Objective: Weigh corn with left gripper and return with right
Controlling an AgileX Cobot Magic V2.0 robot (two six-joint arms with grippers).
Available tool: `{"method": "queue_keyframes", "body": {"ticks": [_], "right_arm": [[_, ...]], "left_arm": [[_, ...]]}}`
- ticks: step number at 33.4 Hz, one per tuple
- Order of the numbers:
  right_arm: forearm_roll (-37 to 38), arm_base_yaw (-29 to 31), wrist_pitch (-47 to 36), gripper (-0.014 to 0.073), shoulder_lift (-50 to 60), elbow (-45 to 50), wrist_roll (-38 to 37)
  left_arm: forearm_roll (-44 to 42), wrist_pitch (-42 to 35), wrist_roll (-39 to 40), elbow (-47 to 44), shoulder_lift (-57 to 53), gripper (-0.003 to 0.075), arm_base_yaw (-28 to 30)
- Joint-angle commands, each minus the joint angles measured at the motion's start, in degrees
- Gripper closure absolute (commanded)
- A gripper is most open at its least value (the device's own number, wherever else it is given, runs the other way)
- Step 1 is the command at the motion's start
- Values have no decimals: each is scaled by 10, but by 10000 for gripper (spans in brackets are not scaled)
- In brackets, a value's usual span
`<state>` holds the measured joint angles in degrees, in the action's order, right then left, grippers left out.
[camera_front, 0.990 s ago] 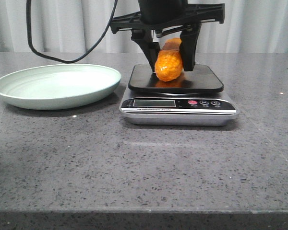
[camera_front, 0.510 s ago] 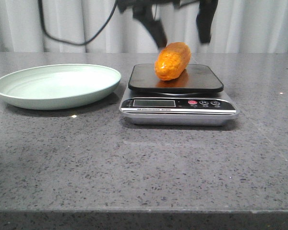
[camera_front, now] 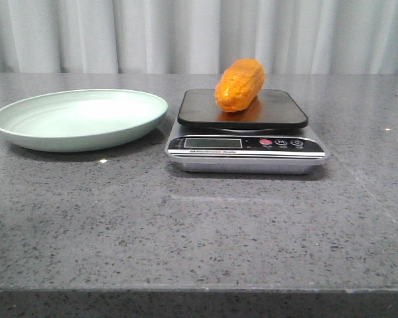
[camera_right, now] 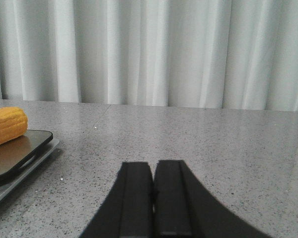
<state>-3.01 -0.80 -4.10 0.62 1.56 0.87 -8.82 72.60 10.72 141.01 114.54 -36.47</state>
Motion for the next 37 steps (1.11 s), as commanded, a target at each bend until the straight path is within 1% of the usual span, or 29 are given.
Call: {"method": "queue_keyframes", "body": {"ticks": [1, 6, 9, 12, 14, 18, 24, 30, 37], "right_arm": [[8, 3, -49, 444, 10, -4, 1], [8, 3, -49, 444, 10, -4, 1], [8, 3, -49, 444, 10, -4, 1], [8, 3, -49, 444, 10, -4, 1], [8, 3, -49, 444, 10, -4, 1], [8, 3, -49, 444, 10, -4, 1], [8, 3, -49, 444, 10, -4, 1], [8, 3, -49, 444, 10, -4, 1], [8, 3, -49, 444, 9, -4, 1]], "left_arm": [[-13, -3, -6, -7, -68, 587, 5], [-11, -15, -25, -79, -131, 587, 10], [-11, -52, -29, -148, -181, 587, 10], [-13, -123, -29, -249, -247, 587, 14], [3, -170, -29, -309, -293, 587, 17], [21, -250, -29, -463, -397, 587, 17], [35, -319, -29, -643, -549, 587, 17], [59, -397, -29, -803, -720, 587, 17], [59, -432, -29, -966, -911, 588, 17]]}}
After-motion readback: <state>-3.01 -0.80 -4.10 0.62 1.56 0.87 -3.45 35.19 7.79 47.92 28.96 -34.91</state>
